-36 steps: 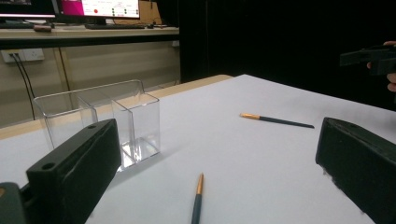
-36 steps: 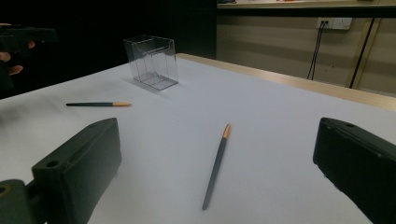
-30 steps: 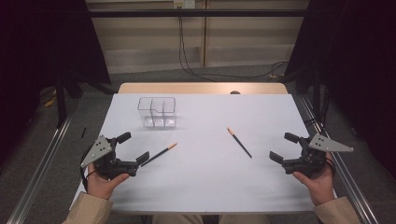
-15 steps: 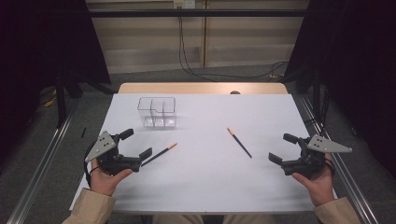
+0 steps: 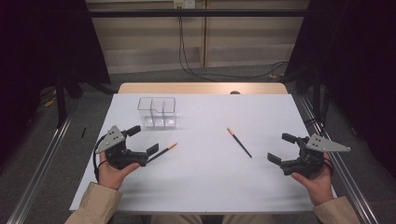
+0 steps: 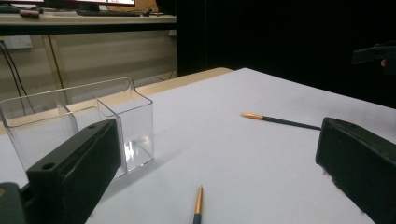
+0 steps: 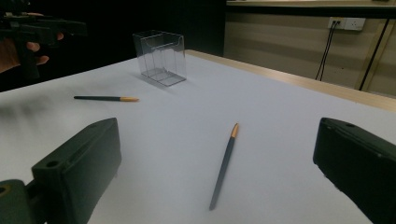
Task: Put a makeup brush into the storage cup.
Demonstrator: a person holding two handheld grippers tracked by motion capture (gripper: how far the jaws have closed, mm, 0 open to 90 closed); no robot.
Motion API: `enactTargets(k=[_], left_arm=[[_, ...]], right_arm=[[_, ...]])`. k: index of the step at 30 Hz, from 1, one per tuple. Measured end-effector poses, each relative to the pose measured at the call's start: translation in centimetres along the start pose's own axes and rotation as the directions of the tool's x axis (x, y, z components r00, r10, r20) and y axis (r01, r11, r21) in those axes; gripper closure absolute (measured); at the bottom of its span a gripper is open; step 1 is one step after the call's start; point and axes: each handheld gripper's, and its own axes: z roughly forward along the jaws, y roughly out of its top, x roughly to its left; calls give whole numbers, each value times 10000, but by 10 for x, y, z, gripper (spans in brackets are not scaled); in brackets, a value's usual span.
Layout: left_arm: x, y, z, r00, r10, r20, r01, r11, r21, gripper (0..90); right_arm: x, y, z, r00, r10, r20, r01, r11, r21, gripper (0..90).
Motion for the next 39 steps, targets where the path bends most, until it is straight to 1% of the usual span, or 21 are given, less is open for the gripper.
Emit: enactTargets(k=[5,8,11,14,15,16,18,20,24,26,30,32,34,35,36,38,39], left_arm=[[2,0,7,10000,23,-34,-23,10000,43,0],[2,1,13,10000,-30,37,31,10000,-58,0],[3,3,20,10000,2,82,-1,9999,-122,1],[3,6,25,9999,84,109,-81,9998,-185,1],[4,7,27,9998,178,125,-175,9996,-200,1],[4,8,29,9998,137,167,-132,9993,-338,1],[5,10,32,9997,195,117,-191,9991,-386,1],[6,11,36,9996,253,111,-249,9990,-369,1],[7,12,43,9997,206,114,-202,9992,-348,2],[7,12,45,9997,195,132,-192,9995,-234,3],[8,11,47,9994,336,125,-338,9994,113,6],[10,12,47,9998,198,76,-200,9996,216,6],[11,13,49,9999,141,50,-143,9988,463,6],[12,13,50,9999,107,59,-110,9979,639,6],[13,13,51,10000,31,67,-38,9951,988,6],[15,14,53,10000,-52,85,40,9907,1357,6],[17,14,54,9998,-157,128,135,9873,1580,6]], right_arm=[[0,1,3,9999,-48,-99,47,10000,-44,4],[0,1,5,9998,-111,-163,110,9999,-46,4],[-1,2,5,9998,-106,-161,106,9999,-42,4],[-1,2,5,9998,-106,-168,105,9999,-53,4],[-1,2,5,9998,-108,-170,107,9999,-63,4],[-1,2,5,9998,-123,-174,121,9999,-82,4],[0,3,4,9997,-193,-152,192,9998,-108,4],[0,3,4,9996,-203,-179,201,9997,-112,4],[0,3,4,9996,-206,-176,204,9997,-116,4],[0,3,3,9996,-233,-162,230,9996,-137,4],[-1,3,2,9997,-186,-176,183,9997,-162,4],[-1,3,2,9997,-206,-141,203,9996,-172,3],[-1,4,2,9997,-209,-141,206,9996,-188,3],[-1,4,2,9996,-223,-143,220,9996,-187,3],[-1,4,2,9997,-204,-139,202,9997,-169,3],[-1,3,2,9997,-203,-140,201,9997,-167,3],[-1,3,2,9997,-205,-145,202,9997,-167,3]])
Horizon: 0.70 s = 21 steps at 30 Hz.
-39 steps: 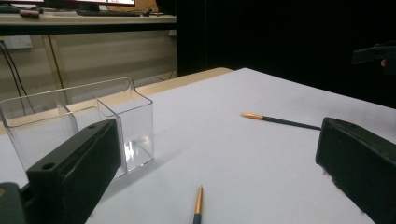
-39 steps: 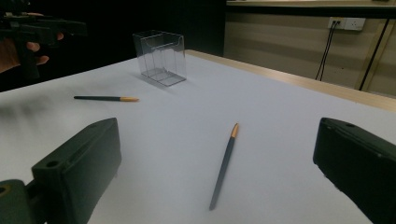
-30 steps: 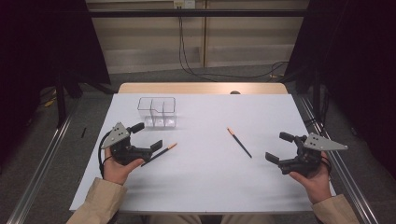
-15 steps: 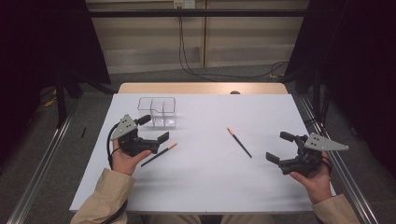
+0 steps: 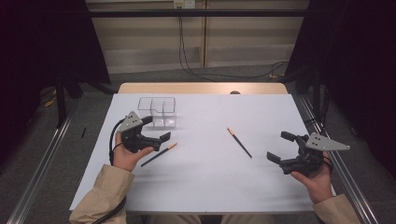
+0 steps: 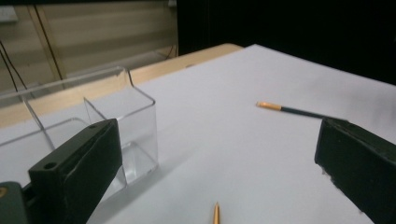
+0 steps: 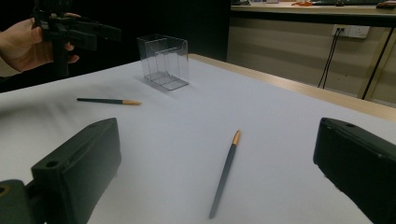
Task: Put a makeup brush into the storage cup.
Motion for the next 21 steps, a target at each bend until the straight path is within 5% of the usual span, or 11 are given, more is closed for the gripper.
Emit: enactTargets(k=[8,15,21], left_arm=[[3,2,4,9999,83,-95,-67,9876,1567,12],[5,3,10,9998,188,-35,-167,9485,3162,13],[7,4,15,9994,338,-22,-297,9054,4235,16]], right_arm=[[0,0,0,10000,-47,11,47,10000,-4,3],[0,0,1,10000,-26,-66,27,10000,45,3],[0,0,1,10000,-23,-74,24,10000,79,3]])
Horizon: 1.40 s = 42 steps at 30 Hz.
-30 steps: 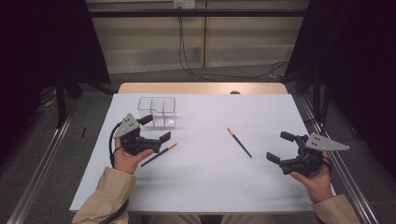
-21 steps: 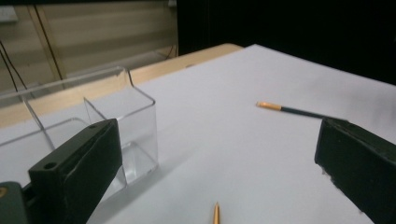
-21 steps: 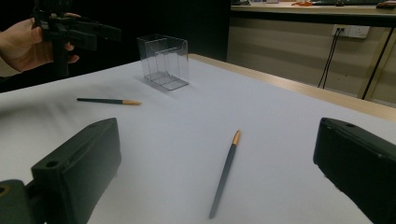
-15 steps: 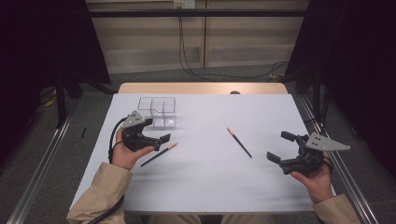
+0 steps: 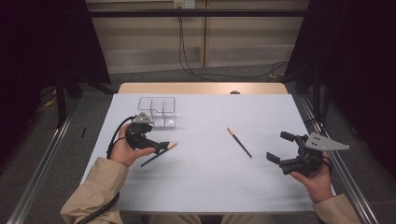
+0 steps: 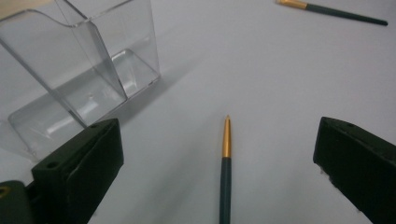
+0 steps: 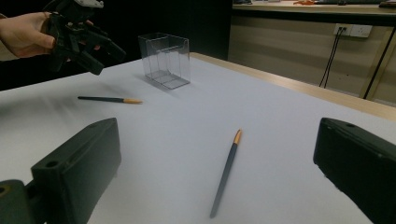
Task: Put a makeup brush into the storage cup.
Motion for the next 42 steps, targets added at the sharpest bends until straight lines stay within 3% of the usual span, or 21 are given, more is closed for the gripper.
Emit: enactTargets(k=[8,14,20,21,25,29,30,32,36,39,40,42], left_arm=[[-1,5,9,9999,61,114,-76,9910,1339,24],[-2,8,16,9994,287,199,-324,9746,2218,29],[-4,13,24,9986,413,323,-495,9445,3247,35],[-4,14,25,9985,420,339,-508,9421,3314,35],[-4,18,29,9973,561,480,-704,9185,3891,38],[-5,22,33,9965,642,537,-811,9003,4277,38],[-5,22,34,9970,572,530,-744,9017,4259,38],[-5,24,35,9964,652,535,-823,8896,4493,40],[-6,27,39,9959,700,575,-888,8796,4673,43],[-8,29,43,9954,683,673,-925,8689,4863,52],[-8,30,44,9946,741,728,-1006,8618,4971,59],[-8,31,46,9946,729,737,-1003,8575,5045,63]], right_arm=[[0,0,0,10000,-27,-9,27,10000,24,3],[0,0,0,10000,-29,-51,29,10000,48,4],[1,0,1,9999,-48,-89,49,9999,89,4],[1,0,1,10000,-48,-87,49,10000,65,4],[1,0,1,10000,-42,-80,42,10000,82,5],[1,0,0,10000,-47,-83,47,10000,86,5],[1,0,0,9999,-78,-81,79,9999,78,5],[1,0,0,9999,-100,-58,101,9999,92,5],[1,0,-1,9999,-101,-64,102,9999,83,6],[1,1,-1,9999,-128,-57,129,9999,86,7],[1,1,-1,9999,-135,-40,135,9999,90,7],[1,1,-1,9999,-135,-55,136,9999,96,7]])
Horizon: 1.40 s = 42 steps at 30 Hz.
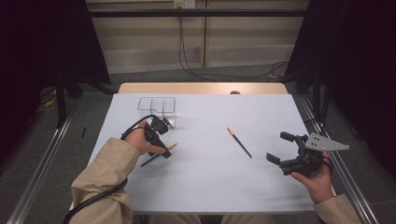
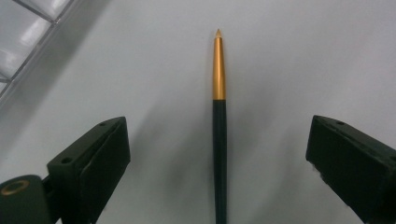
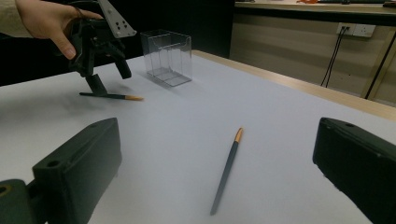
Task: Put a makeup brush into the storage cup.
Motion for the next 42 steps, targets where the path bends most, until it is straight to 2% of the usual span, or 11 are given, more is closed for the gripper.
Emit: enactTargets(k=[10,15,19,26,32,35,37,42], left_arm=[[0,7,4,10000,59,53,-61,9989,459,110],[1,7,7,9999,132,33,-134,9979,641,185],[2,7,7,10000,81,40,-84,9977,667,261],[4,8,7,9994,194,291,-214,9973,708,401],[3,9,8,9996,135,229,-153,9967,799,450],[3,10,8,9993,84,372,-109,9977,663,495],[3,10,9,9996,54,265,-72,9975,699,500],[3,11,9,9993,256,263,-275,9967,759,509]], right_arm=[[0,0,0,10000,-20,-22,20,10000,-36,7],[0,0,-1,10000,-24,-45,24,10000,-42,7],[0,0,-1,10000,-32,-53,32,10000,-57,7],[0,0,-1,10000,-44,-46,44,10000,-59,8],[0,0,-1,10000,-47,-57,47,10000,-23,8],[0,0,-1,10000,-35,-56,35,10000,-37,8],[0,0,-1,10000,-47,-73,47,10000,-73,7],[0,0,-1,9999,-71,-74,70,10000,-48,7]])
